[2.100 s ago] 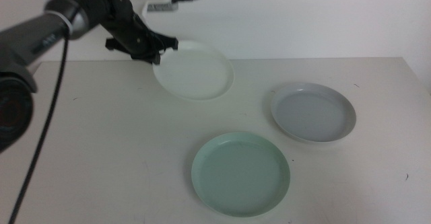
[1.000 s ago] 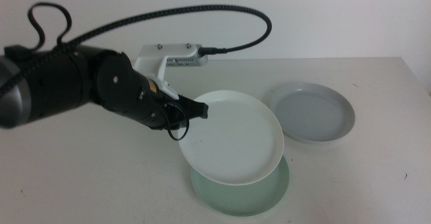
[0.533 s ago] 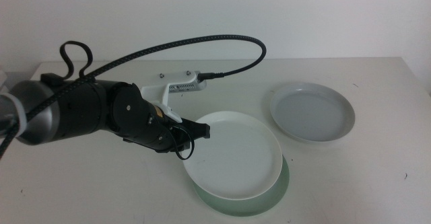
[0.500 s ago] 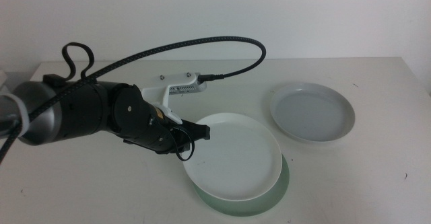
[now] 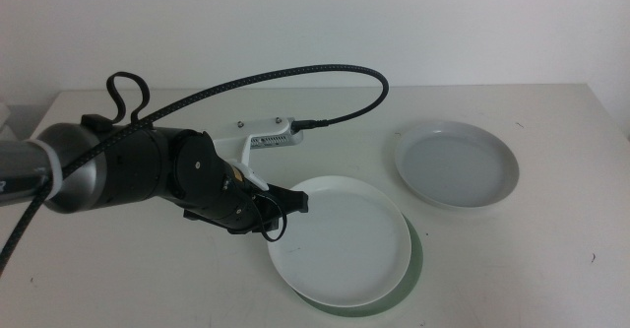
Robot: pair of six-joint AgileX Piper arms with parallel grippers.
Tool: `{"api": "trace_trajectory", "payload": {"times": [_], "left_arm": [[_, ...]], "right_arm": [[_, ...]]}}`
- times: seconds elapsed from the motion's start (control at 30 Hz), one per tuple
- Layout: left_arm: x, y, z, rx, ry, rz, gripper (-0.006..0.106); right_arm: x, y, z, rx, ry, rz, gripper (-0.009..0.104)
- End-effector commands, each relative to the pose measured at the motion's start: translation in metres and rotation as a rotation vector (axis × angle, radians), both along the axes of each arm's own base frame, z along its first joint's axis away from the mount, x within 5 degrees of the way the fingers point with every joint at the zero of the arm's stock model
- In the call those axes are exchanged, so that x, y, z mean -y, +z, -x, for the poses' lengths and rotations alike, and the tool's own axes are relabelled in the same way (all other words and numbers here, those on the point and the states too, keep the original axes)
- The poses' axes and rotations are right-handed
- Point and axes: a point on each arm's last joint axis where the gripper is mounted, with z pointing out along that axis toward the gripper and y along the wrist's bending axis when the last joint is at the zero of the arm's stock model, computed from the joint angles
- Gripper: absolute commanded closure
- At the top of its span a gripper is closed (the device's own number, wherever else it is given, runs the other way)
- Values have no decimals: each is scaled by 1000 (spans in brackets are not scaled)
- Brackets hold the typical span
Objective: Stack the three bowls on top of each other.
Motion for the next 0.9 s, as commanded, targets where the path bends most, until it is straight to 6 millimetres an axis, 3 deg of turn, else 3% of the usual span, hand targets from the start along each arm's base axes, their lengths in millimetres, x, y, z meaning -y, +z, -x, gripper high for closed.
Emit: {"api": "trace_trajectory", "payload": {"times": [0.0, 0.33, 0.47, 0.57, 0.67, 0.87], "left_arm": [[4, 24, -5, 93, 20, 62, 88], [13, 26, 0, 102, -33, 50, 76], [13, 27, 1, 94, -35, 48, 50], [11, 34, 3, 114, -50, 47, 22], [8, 56, 8, 186, -79, 59, 8], [-11, 128, 42, 387, -174, 82, 7]], "right_arm": [[0, 8, -2, 65, -6, 11, 52], [0, 8, -2, 65, -6, 11, 52], [0, 8, -2, 65, -6, 11, 52], [0, 8, -2, 65, -6, 11, 52], [0, 8, -2, 65, -6, 11, 52], [0, 8, -2, 65, -6, 11, 52]]}}
